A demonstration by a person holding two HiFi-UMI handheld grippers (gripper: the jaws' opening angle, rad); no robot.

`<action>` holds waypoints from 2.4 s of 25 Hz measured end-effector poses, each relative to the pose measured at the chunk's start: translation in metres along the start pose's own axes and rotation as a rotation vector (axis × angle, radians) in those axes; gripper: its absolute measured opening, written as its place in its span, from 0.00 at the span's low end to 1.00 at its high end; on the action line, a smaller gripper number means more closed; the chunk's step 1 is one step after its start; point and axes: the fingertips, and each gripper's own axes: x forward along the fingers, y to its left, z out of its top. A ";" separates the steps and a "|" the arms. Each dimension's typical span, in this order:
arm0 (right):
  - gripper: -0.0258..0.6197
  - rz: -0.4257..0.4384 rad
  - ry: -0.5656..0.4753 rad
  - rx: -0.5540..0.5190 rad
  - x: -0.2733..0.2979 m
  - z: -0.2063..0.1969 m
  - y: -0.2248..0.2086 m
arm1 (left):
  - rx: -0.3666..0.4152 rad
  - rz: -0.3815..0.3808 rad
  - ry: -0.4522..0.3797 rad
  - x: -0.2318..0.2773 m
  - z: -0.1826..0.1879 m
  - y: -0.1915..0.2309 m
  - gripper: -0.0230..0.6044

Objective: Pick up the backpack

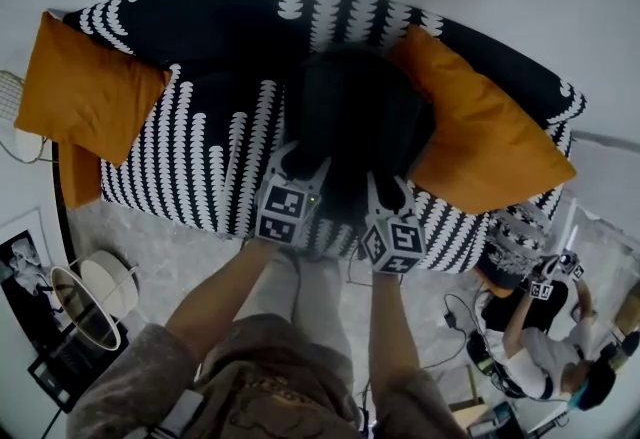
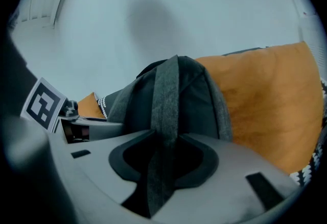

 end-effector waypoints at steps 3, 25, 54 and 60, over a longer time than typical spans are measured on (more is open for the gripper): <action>0.13 0.028 -0.008 0.010 -0.004 -0.001 0.005 | 0.024 0.003 0.013 -0.004 0.000 0.000 0.24; 0.07 0.209 -0.228 -0.063 -0.101 0.098 0.079 | 0.152 -0.158 -0.101 -0.096 0.089 -0.059 0.08; 0.08 0.360 -0.469 -0.142 -0.283 0.188 0.161 | 0.238 -0.228 -0.399 -0.275 0.179 -0.119 0.08; 0.08 0.422 -0.503 -0.161 -0.293 0.208 0.175 | 0.223 -0.211 -0.443 -0.295 0.194 -0.115 0.08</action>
